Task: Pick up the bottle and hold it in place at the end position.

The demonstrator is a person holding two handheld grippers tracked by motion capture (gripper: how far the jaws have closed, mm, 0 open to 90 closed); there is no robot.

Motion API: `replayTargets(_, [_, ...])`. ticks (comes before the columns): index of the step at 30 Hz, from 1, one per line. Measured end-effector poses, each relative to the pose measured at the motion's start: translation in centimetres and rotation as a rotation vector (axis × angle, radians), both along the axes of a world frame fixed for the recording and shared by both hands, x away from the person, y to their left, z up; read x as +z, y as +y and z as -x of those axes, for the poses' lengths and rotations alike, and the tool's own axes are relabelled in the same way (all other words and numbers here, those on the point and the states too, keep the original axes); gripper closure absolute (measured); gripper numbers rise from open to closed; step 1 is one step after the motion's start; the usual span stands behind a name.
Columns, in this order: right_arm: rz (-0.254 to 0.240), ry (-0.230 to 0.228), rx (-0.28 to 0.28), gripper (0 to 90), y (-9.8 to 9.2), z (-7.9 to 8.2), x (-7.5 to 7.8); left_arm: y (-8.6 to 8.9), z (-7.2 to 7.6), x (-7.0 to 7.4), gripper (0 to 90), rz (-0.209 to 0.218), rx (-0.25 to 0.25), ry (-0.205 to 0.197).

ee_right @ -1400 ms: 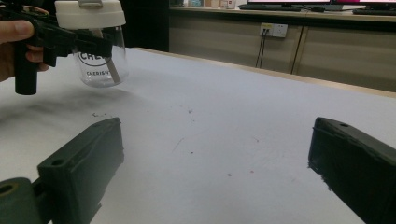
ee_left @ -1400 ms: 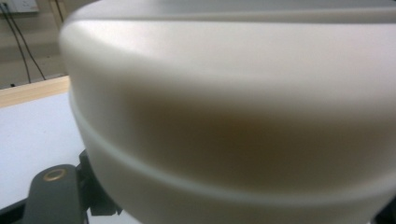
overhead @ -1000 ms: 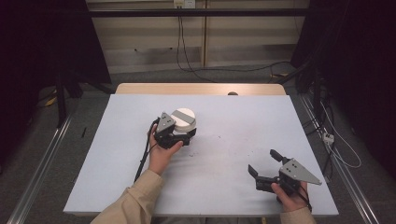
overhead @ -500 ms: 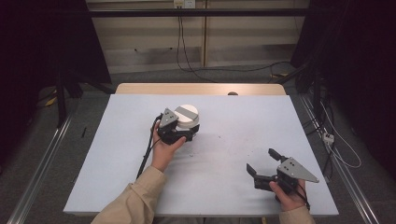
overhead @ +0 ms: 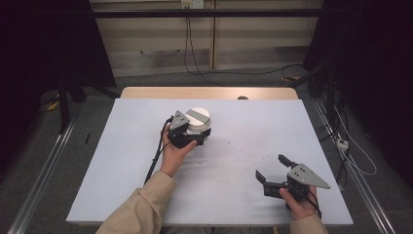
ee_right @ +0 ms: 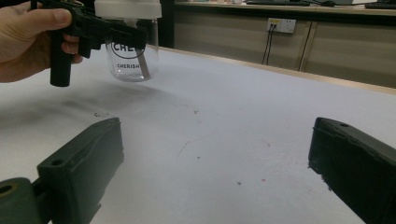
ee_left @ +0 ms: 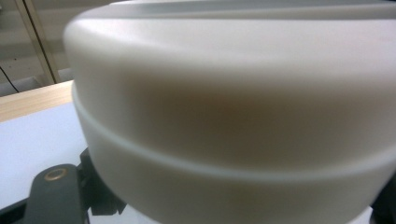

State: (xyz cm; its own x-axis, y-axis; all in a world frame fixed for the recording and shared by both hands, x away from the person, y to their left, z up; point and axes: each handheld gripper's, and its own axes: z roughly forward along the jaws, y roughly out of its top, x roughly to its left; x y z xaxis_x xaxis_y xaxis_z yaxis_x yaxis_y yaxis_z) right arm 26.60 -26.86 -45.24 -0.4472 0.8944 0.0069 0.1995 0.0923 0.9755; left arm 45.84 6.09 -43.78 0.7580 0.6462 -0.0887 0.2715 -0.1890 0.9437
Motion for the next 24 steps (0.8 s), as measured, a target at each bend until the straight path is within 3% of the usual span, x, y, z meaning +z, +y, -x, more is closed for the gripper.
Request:
replayTargets(8, [-0.002, 0.002, 0.003, 2.6, 0.0, 0.0, 0.0, -0.5, -0.2, -1.0, 18.4, -0.019, -0.011, 0.024])
replayTargets(24, [-0.006, 0.007, 0.009, 2.6, 0.2, -0.3, -0.1, -1.7, -0.1, -1.8, 18.5, -0.039, -0.039, 0.027])
